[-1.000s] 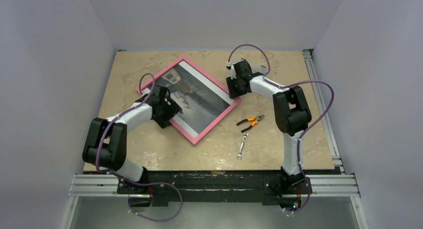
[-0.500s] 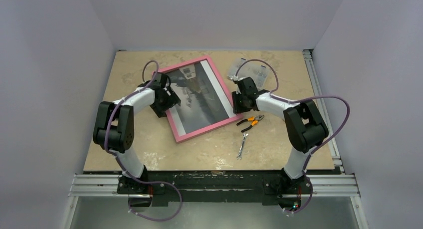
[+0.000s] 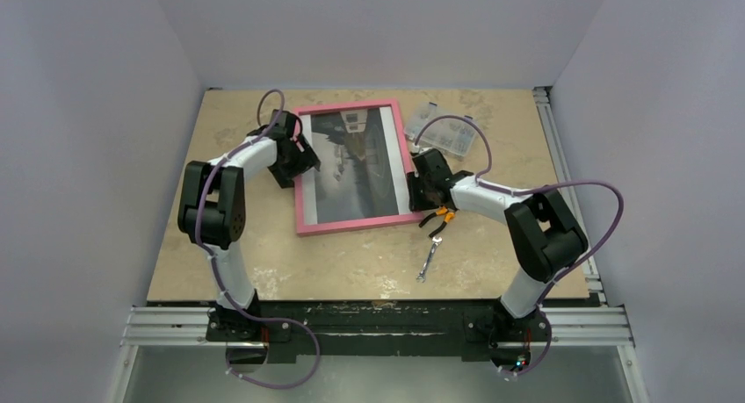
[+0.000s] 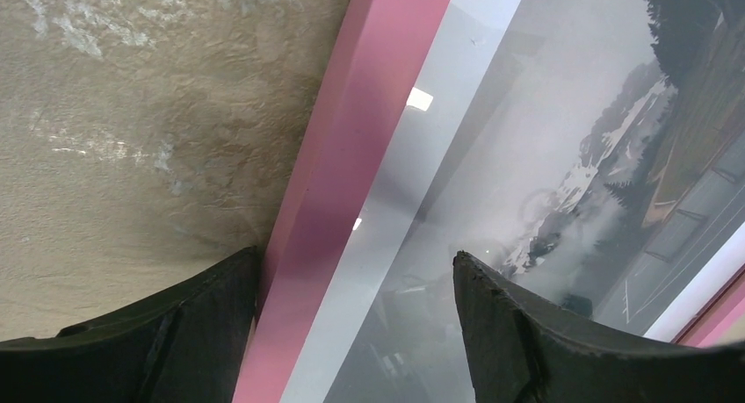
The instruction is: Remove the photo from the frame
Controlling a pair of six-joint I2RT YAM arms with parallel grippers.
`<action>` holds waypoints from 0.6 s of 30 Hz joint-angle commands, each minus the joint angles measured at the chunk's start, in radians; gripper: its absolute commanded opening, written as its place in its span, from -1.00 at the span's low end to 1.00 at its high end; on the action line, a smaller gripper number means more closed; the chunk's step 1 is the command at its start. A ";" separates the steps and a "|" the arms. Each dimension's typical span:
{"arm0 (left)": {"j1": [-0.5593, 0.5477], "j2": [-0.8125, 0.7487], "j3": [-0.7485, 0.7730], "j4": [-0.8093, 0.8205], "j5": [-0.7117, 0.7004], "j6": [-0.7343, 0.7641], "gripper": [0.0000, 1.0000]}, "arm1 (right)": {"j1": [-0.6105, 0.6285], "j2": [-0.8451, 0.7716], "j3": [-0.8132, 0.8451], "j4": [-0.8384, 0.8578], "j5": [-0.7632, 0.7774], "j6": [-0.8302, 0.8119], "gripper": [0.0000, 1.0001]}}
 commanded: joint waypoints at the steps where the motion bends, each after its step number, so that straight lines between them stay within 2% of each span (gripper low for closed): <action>1: -0.036 0.005 0.041 0.030 0.162 0.017 0.58 | 0.058 0.027 0.000 -0.005 -0.100 0.000 -0.38; 4: -0.033 -0.033 0.053 -0.011 0.106 0.098 0.66 | 0.058 0.027 0.023 -0.025 -0.086 -0.019 -0.27; 8: -0.027 -0.083 0.070 -0.078 0.007 0.166 0.78 | 0.059 0.025 0.044 -0.019 -0.091 -0.036 0.05; 11: -0.025 -0.112 0.062 -0.096 -0.040 0.196 0.81 | 0.057 0.051 0.091 -0.053 -0.054 -0.066 0.16; 15: -0.025 -0.131 0.035 -0.092 -0.066 0.226 0.80 | 0.045 0.083 0.140 -0.064 -0.028 -0.090 0.21; 18: -0.026 -0.106 0.028 -0.096 -0.056 0.237 0.75 | 0.025 0.094 0.161 -0.067 -0.022 -0.097 0.12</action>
